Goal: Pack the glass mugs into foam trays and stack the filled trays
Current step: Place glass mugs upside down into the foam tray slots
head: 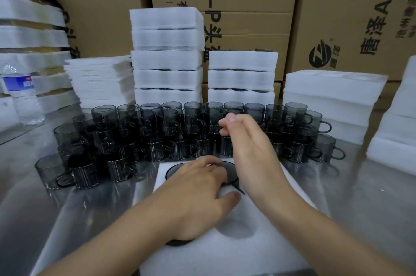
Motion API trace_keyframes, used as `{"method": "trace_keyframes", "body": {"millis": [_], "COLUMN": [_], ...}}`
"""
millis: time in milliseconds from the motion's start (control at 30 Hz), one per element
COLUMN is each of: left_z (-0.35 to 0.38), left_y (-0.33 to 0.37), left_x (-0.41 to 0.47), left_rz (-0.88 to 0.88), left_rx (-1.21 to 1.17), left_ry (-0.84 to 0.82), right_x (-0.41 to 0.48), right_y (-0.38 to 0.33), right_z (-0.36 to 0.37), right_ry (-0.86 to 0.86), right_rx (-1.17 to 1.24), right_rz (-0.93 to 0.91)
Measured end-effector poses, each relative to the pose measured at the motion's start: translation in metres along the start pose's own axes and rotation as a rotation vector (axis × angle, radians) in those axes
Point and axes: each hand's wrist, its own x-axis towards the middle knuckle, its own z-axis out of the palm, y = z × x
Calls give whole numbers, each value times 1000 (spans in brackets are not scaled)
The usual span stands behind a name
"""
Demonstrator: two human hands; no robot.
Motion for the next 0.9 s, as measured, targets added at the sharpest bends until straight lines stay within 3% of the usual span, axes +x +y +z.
{"method": "trace_keyframes", "body": {"millis": [100, 233, 333, 400, 467, 667, 900], "left_z": [0, -2, -3, -5, -5, -2, -3], "left_y": [1, 4, 6, 6, 7, 4, 6], "left_x": [0, -4, -5, -5, -5, -1, -2], "left_rz": [-5, -21, -31, -31, -7, -59, -57], "left_rx": [22, 98, 75, 6, 0, -6, 4], "left_ry": [-26, -75, -50, -53, -123, -121, -104], "right_x": [5, 37, 71, 87, 92, 100, 99], "right_y": [-2, -8, 11, 37, 62, 96, 96], "right_z": [-2, -33, -76, -102, -118, -127, -132], "right_ry": [-77, -204, 0, 200, 278, 225, 224], "right_rx": [-99, -48, -210, -502, -740, -939, -949], "right_rz": [16, 126, 113, 152, 215, 197, 74]}}
